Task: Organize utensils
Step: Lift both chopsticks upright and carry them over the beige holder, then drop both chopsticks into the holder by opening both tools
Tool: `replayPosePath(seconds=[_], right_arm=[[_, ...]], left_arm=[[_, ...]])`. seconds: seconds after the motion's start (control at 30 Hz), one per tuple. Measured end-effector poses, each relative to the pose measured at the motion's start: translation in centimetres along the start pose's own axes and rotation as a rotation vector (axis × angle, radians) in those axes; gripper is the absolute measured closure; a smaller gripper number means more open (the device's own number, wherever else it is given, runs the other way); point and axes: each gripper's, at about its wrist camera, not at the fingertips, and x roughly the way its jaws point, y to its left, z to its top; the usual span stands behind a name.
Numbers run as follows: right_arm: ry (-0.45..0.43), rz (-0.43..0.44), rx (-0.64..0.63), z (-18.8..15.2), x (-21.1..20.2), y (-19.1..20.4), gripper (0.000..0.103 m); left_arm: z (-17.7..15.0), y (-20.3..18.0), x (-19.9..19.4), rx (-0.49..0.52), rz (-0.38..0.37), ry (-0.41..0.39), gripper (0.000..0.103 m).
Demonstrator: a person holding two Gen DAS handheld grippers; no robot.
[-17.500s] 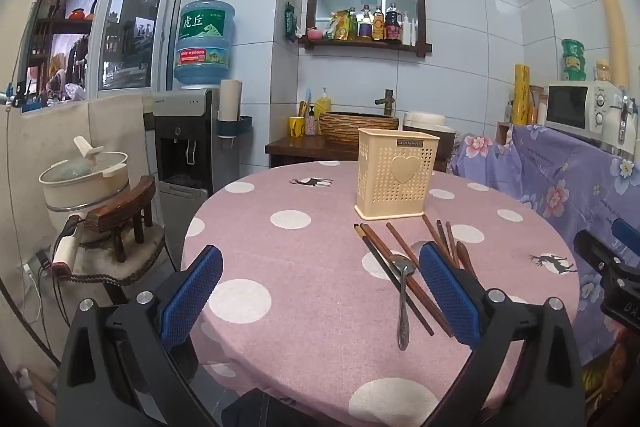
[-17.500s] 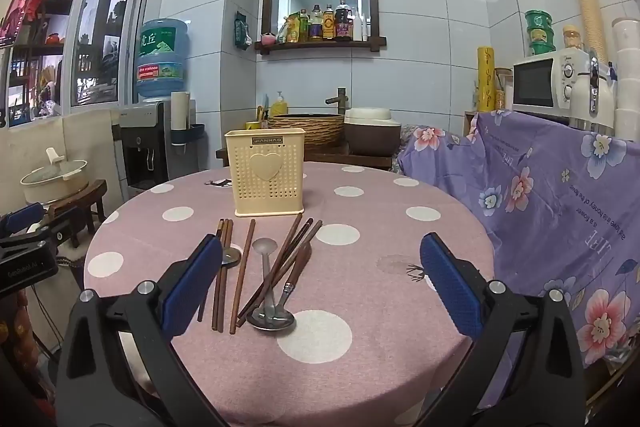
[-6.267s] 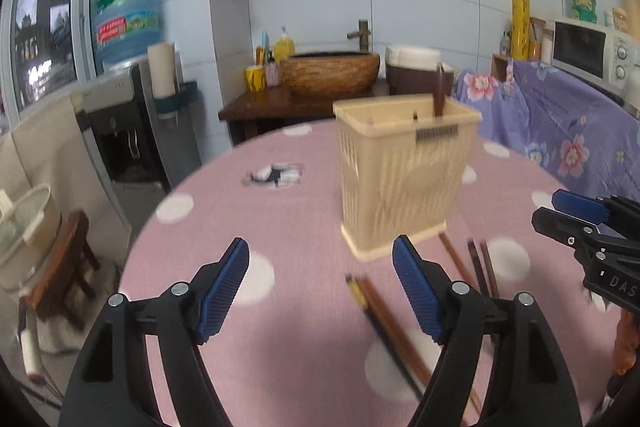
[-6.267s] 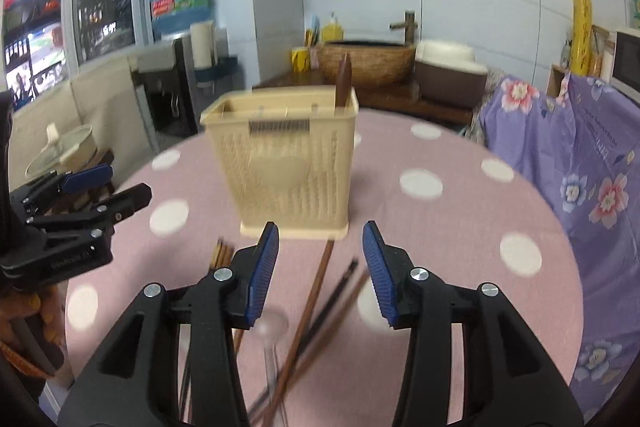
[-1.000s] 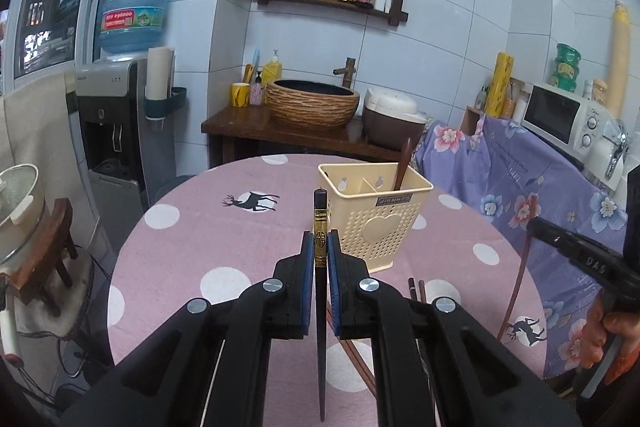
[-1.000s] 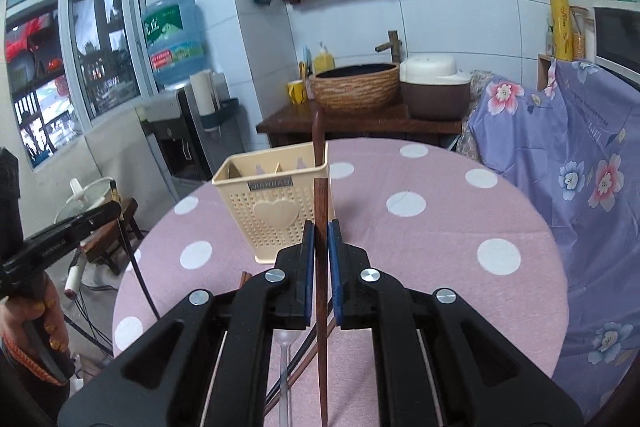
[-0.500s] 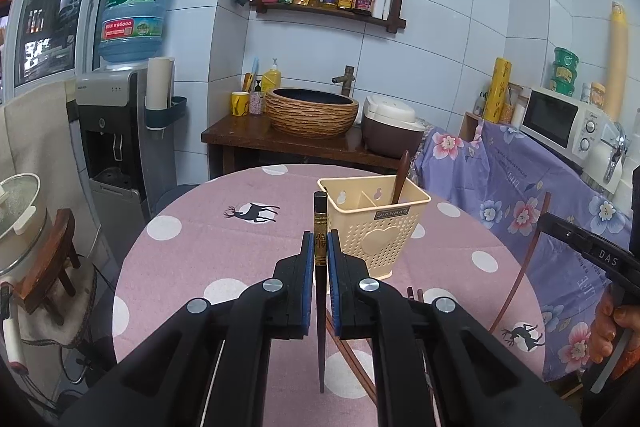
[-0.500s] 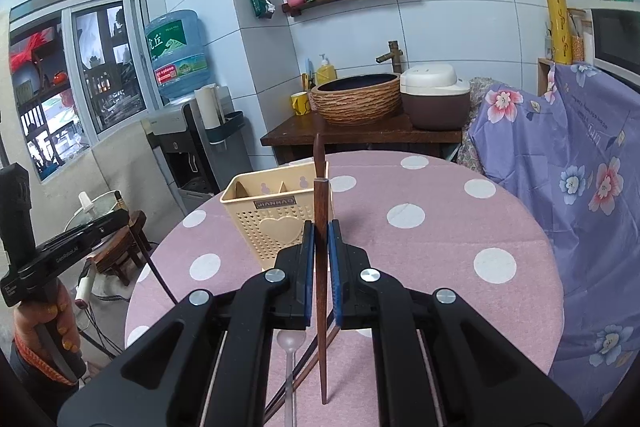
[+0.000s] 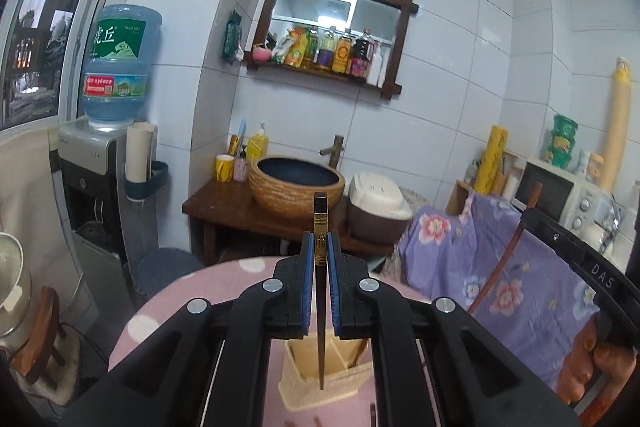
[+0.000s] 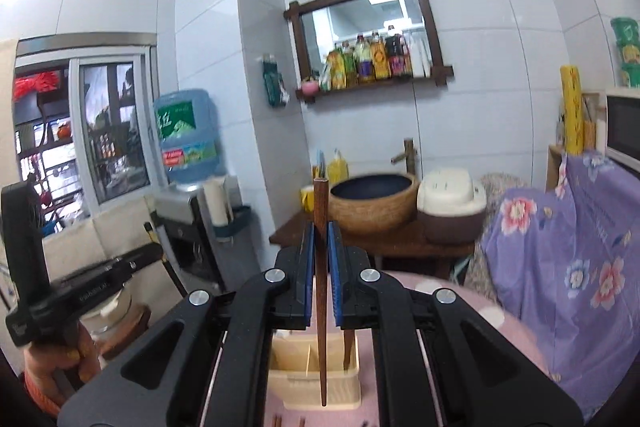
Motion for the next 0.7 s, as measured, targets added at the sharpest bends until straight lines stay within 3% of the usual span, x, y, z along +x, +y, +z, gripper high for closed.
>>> replayPosePath(seconds=[0.17,0.5,0.63,0.7], right_arm=[[-0.027,-0.054,-0.005,0.2,4.1,1.1,0.095],[0.124,-0.098,0.016,-9.0,9.7,-0.6,0.095],[0.169,-0.100,0.025,-11.2,10.6,-1.2,0.095],[0.168,-0.102,0.030,-11.7,10.7,-1.5,0.095]], left_arm=[[-0.3,-1.3,3.3,0.039,0.048,-0.021,0.095],[-7.6,0.4,7.7,-0.016,0.048,0.128,0.095],[-10.1,1.0,9.1,-0.040,0.056,0.193,0.095],[-10.5,1.1,9.3,-0.041,0.068,0.187,0.095]])
